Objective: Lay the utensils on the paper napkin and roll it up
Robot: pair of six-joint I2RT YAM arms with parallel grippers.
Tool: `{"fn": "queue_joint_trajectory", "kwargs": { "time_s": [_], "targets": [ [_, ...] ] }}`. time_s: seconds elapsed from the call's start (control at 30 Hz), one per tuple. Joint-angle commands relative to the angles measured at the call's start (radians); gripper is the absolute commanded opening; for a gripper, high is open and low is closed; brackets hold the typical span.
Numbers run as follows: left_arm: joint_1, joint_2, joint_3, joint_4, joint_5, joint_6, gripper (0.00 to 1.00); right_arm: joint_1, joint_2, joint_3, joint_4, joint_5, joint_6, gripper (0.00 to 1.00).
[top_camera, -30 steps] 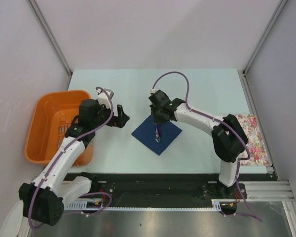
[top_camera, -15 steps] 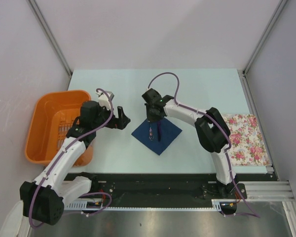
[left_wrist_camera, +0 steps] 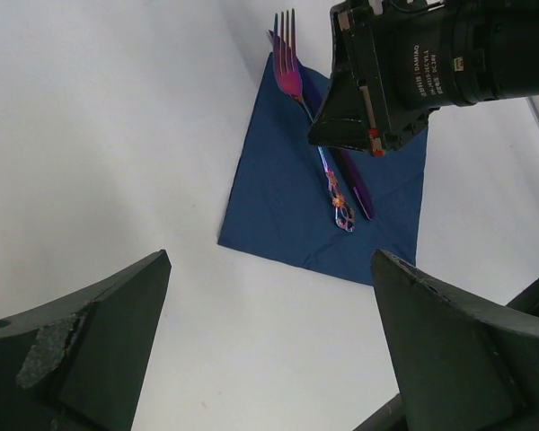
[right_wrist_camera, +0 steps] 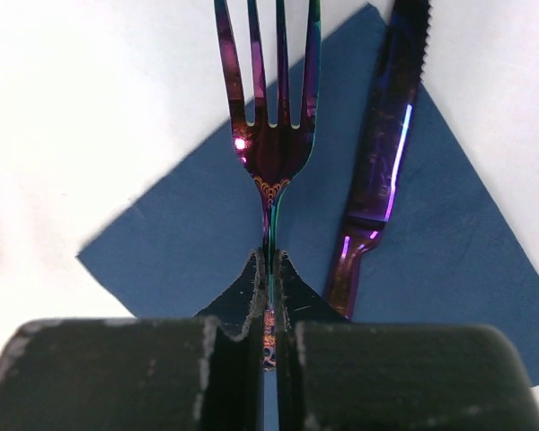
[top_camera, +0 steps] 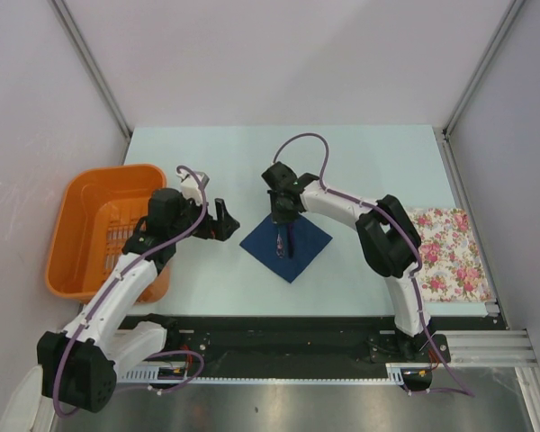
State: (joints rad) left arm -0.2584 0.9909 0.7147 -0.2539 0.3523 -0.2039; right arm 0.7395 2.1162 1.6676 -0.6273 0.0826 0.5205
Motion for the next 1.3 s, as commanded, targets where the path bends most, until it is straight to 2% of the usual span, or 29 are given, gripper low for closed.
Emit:
{"fn": "queue_joint_trajectory", "kwargs": {
  "time_s": [0.0, 0.23, 0.5, 0.67, 1.07, 1.27],
  "targets": [
    [0.004, -0.032, -0.006, 0.021, 0.033, -0.014, 1.0, -0.015, -0.041, -0.019, -0.005, 0.028, -0.011, 0.0],
    [0.004, -0.035, -0.011, 0.016, 0.042, -0.011, 1.0, -0.029, -0.041, -0.02, 0.001, 0.04, -0.031, 0.0],
    [0.004, -0.031, -0.011, 0.015, 0.045, -0.006, 1.0, -0.035, -0.032, -0.029, 0.001, 0.036, -0.024, 0.07],
    [0.004, -0.034, -0.011, 0.012, 0.042, -0.003, 1.0, -0.045, -0.015, -0.028, 0.003, 0.043, -0.022, 0.07],
    [0.004, -0.031, -0.017, 0.012, 0.037, 0.006, 1.0, -0.051, 0.021, -0.006, 0.006, 0.014, -0.022, 0.19],
    [0.004, -0.021, -0.017, 0.013, 0.04, 0.012, 0.99, -0.042, 0.021, -0.008, 0.017, -0.004, -0.034, 0.18]
  ]
}}
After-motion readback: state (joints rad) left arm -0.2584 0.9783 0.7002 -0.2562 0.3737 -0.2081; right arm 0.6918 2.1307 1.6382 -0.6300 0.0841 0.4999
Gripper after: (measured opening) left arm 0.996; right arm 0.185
